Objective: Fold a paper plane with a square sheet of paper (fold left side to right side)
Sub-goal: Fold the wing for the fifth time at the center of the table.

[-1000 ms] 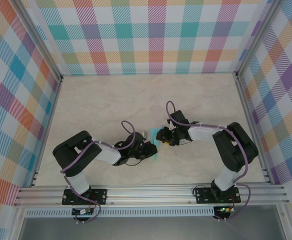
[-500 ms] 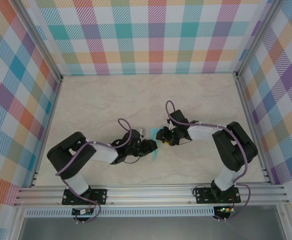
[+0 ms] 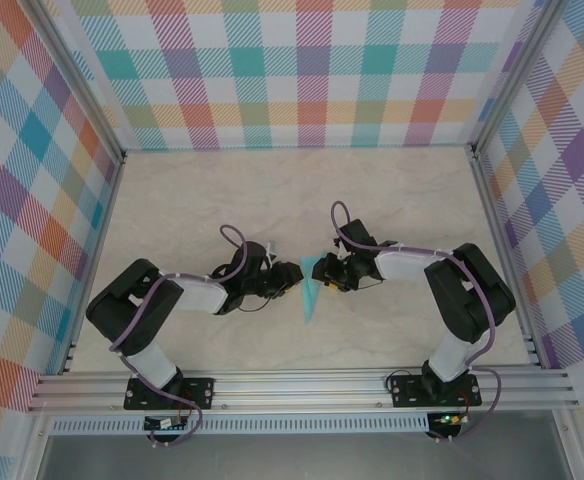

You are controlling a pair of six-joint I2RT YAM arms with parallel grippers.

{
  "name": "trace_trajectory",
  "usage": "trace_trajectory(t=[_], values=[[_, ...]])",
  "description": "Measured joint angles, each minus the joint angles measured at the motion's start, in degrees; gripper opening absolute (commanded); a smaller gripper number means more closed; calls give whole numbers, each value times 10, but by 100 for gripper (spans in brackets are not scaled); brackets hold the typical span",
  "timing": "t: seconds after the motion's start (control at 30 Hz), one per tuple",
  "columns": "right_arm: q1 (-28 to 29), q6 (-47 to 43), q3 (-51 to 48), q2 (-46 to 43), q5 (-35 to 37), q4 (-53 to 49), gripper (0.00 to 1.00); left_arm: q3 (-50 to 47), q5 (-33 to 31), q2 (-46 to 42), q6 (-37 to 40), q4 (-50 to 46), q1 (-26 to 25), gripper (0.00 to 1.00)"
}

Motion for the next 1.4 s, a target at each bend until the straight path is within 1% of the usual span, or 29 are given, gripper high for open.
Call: trace_trajectory(t=[0.2, 0.43, 0.57, 1.0, 1.4], values=[[0, 0, 0, 0, 0, 0, 43, 23, 11, 34, -2, 1, 18, 26], [0, 0, 2, 1, 0, -2, 43, 33, 26, 67, -9, 4, 19, 26], [0, 0, 4, 3, 0, -5, 43, 36, 38, 85, -17, 24, 19, 26], [0, 0, 6, 4, 0, -8, 43, 45, 52, 96, -28, 47, 20, 25], [0, 0, 7, 4, 0, -9, 42, 53, 57, 102, -28, 47, 20, 25]])
